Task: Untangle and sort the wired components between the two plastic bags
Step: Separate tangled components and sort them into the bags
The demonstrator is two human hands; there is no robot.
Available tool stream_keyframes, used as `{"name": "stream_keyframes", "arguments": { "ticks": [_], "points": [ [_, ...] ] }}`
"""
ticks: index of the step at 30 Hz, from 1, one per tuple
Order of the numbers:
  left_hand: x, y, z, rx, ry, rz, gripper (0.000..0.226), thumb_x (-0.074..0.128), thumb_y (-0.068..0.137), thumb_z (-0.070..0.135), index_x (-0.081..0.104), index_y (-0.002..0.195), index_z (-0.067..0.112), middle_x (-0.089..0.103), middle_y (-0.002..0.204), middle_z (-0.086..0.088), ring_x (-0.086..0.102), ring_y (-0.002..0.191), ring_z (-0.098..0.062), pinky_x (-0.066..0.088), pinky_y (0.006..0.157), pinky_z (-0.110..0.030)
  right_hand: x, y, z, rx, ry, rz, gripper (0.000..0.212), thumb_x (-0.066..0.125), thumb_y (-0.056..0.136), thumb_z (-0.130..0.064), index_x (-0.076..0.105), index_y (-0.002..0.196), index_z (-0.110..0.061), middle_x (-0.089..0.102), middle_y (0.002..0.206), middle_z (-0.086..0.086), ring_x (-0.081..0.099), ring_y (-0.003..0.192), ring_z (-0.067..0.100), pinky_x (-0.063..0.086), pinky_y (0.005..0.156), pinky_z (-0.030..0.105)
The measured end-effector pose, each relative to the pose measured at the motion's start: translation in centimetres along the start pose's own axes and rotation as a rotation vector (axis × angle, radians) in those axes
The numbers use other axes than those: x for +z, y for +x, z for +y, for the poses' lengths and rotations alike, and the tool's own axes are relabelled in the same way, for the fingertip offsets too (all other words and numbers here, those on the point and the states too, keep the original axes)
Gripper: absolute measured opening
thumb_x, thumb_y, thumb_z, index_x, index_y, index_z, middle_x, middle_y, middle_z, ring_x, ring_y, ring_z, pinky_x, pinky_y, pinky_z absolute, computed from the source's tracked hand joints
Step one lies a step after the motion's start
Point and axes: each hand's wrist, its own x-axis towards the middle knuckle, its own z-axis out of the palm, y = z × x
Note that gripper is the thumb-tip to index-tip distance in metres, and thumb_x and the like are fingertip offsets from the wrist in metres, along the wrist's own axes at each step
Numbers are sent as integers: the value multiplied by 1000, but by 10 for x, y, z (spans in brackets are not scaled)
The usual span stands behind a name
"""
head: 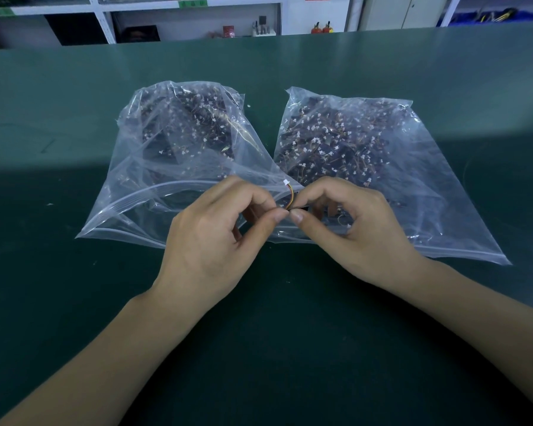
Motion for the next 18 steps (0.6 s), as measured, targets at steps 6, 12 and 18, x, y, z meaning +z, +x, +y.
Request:
{"name": "stream_keyframes", "arguments": {
  "ticks": [6, 12, 18],
  "points": [
    [0, 0, 0, 3, 23, -4, 13, 72, 100, 33, 68, 93, 23, 61, 89, 15, 65, 82, -14, 51, 62, -35, -2, 1, -1, -19, -33, 0, 2, 76, 98, -18, 74, 97, -18, 69, 88, -11, 64, 85, 20, 50, 76, 32],
    [-2, 2, -4, -65, 22, 91, 10, 74, 99, 31, 72, 96, 21, 67, 91, 14, 68, 83, -12, 52, 65, -26, -1, 1, 1, -3, -213, -92, 31, 83, 89, -29, 71, 115, -19, 67, 101, -12, 60, 86, 16, 52, 84, 33],
    [0, 1, -3, 37, -23, -4, 9, 75, 101, 22, 74, 95, 15, 63, 90, 11, 64, 81, -15, 50, 67, -28, -4, 5, 0, -49, -389, -151, 34, 78, 77, -11, 69, 109, -16, 54, 95, -14, 54, 87, 15, 48, 88, 36]
  ]
}}
